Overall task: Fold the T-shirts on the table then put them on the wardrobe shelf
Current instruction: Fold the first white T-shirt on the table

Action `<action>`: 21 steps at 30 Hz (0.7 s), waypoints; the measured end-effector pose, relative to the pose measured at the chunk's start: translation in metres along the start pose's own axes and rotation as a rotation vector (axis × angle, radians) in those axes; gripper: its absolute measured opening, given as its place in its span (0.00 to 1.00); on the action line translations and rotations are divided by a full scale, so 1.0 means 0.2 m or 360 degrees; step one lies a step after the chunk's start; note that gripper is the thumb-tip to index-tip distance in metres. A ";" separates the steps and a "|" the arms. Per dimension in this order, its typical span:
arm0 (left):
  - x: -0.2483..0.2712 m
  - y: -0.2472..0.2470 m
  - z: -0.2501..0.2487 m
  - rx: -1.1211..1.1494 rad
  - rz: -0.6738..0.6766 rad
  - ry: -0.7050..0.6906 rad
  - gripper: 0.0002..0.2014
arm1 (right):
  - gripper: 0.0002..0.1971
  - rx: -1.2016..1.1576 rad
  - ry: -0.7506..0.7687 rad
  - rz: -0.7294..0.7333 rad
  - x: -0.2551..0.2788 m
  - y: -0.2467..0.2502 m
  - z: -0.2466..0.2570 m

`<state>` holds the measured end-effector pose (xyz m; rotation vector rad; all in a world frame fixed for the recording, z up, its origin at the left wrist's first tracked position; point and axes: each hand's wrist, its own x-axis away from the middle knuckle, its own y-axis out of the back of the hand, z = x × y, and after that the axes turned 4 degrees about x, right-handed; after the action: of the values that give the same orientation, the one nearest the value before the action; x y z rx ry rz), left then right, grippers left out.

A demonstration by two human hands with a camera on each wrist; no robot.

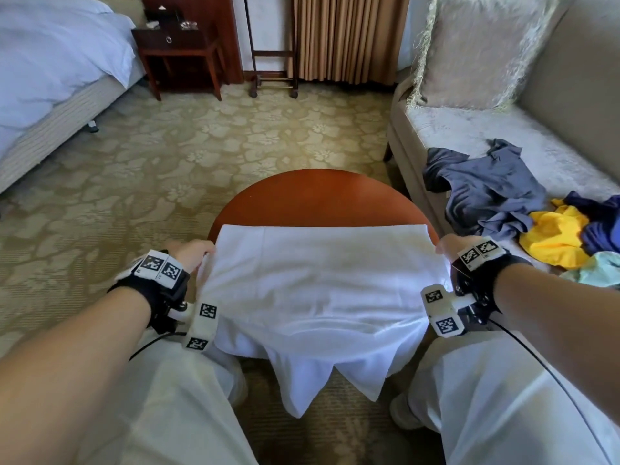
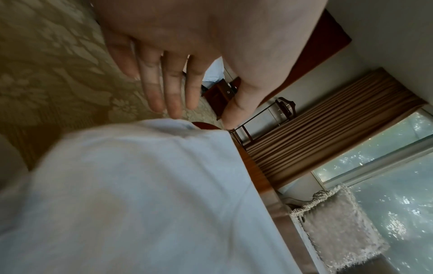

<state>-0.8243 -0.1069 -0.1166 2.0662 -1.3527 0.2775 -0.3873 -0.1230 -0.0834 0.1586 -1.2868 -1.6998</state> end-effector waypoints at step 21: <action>-0.41 -0.19 -0.26 0.0115 -0.0126 -0.0128 0.08 | 0.24 -0.0230 0.0060 0.0165 -0.53 -0.04 0.25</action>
<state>-0.8190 -0.0040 -0.1317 2.2064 -1.3222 0.2140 -0.3671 -0.0113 -0.1117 0.0382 -1.1208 -1.6859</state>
